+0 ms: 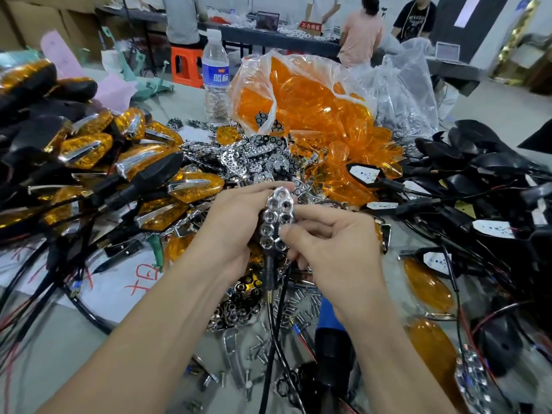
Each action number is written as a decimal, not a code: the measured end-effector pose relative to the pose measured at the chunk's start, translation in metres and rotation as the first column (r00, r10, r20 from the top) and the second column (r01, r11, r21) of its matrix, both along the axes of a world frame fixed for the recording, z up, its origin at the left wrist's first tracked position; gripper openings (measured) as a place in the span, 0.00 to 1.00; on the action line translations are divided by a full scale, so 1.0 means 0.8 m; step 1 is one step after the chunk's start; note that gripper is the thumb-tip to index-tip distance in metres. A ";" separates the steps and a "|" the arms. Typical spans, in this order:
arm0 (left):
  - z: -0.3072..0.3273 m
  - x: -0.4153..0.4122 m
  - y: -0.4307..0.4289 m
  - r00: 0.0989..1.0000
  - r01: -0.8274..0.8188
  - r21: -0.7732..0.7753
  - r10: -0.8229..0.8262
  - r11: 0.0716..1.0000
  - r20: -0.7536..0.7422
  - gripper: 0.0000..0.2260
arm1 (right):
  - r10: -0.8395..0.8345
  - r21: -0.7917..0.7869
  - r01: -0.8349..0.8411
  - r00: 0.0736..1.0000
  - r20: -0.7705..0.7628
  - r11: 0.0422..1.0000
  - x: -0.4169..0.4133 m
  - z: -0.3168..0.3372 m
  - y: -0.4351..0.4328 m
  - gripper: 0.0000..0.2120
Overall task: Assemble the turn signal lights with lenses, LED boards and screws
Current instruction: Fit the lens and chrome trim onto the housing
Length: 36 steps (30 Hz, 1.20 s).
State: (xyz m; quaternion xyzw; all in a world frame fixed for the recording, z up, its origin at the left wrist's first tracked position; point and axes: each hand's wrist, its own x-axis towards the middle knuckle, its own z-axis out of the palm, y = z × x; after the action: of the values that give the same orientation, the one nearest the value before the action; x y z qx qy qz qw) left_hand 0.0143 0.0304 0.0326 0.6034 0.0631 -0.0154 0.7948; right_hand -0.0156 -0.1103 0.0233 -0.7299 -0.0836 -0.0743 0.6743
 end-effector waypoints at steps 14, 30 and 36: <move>-0.008 -0.004 -0.005 0.988 0.155 -0.064 -0.155 0.986 0.009 0.15 | -0.208 -0.343 0.206 0.978 0.031 0.916 -0.002 -0.002 0.005 0.19; -0.007 0.005 0.004 0.971 0.183 -0.075 -0.169 0.980 0.169 0.15 | -0.172 -0.045 0.168 0.976 -0.135 0.985 0.002 -0.009 0.013 0.11; -0.009 0.005 0.002 0.985 0.095 0.100 -0.108 0.991 0.137 0.14 | -0.203 -0.108 0.189 0.969 -0.142 0.976 0.000 -0.008 0.012 0.07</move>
State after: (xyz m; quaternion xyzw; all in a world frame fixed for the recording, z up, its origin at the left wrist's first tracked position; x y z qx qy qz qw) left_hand 0.0181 0.0320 0.0254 0.6417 -0.0238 -0.0098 0.7666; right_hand -0.0158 -0.1009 0.0173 -0.7689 0.0371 -0.0806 0.6332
